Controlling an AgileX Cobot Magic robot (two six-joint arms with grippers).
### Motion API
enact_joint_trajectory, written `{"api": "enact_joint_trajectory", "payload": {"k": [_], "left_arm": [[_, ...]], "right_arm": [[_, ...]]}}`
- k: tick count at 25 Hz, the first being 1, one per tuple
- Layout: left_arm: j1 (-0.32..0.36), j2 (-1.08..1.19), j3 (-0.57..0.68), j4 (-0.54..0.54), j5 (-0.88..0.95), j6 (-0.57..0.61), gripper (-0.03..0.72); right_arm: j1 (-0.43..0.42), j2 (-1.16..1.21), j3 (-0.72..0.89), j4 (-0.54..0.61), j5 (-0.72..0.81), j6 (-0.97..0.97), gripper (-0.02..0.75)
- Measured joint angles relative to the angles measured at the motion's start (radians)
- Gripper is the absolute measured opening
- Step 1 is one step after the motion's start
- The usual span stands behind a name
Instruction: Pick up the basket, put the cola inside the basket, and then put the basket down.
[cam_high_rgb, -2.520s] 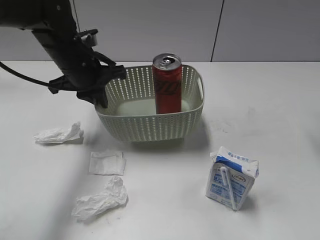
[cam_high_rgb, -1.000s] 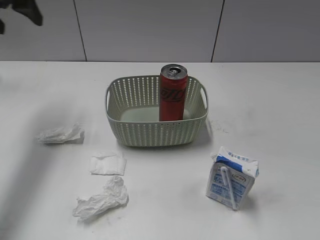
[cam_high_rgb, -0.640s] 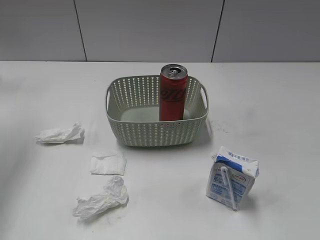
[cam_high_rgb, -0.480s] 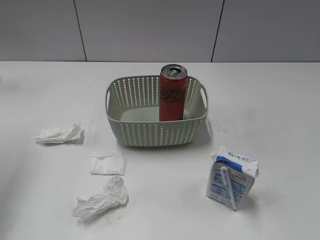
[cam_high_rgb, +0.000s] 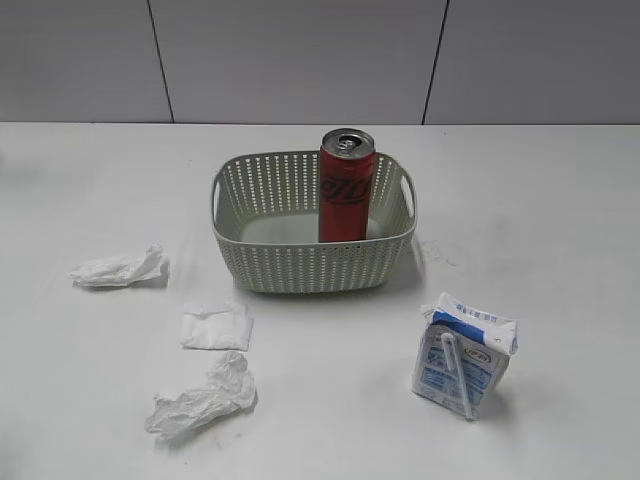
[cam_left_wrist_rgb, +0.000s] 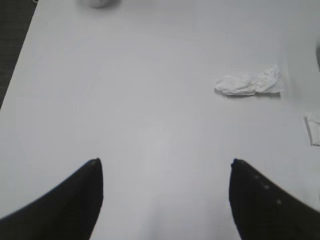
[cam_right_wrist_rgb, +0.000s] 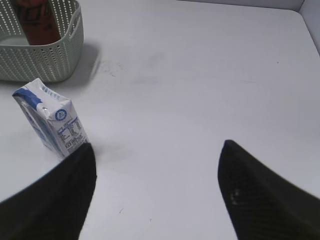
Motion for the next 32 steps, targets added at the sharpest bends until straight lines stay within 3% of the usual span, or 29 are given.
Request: {"api": "enact_joint_trajectory", "payload": {"k": [7,17,21,27,32], "left_arm": [[0.000,-0.304,0.140,0.000,0.078,0.000,0.590],[-0.008,-0.557,0.153,0.000,0.091,0.000,0.584],[-0.037,-0.593,0.155,0.000,0.091,0.000,0.576],[-0.135,-0.594,0.155,-0.002,0.091,0.000,0.567],[-0.143,-0.594,0.157,-0.002,0.092,0.000,0.557]], "right_arm": [[0.002,0.000,0.000,0.000,0.000,0.000,0.573],[0.003,0.000,0.000,0.000,0.000,0.000,0.573],[0.003,-0.002,0.000,0.001,0.000,0.000,0.573],[0.003,-0.007,0.000,0.001,0.000,0.000,0.573],[0.003,-0.008,0.000,0.010,0.000,0.001,0.573]]}}
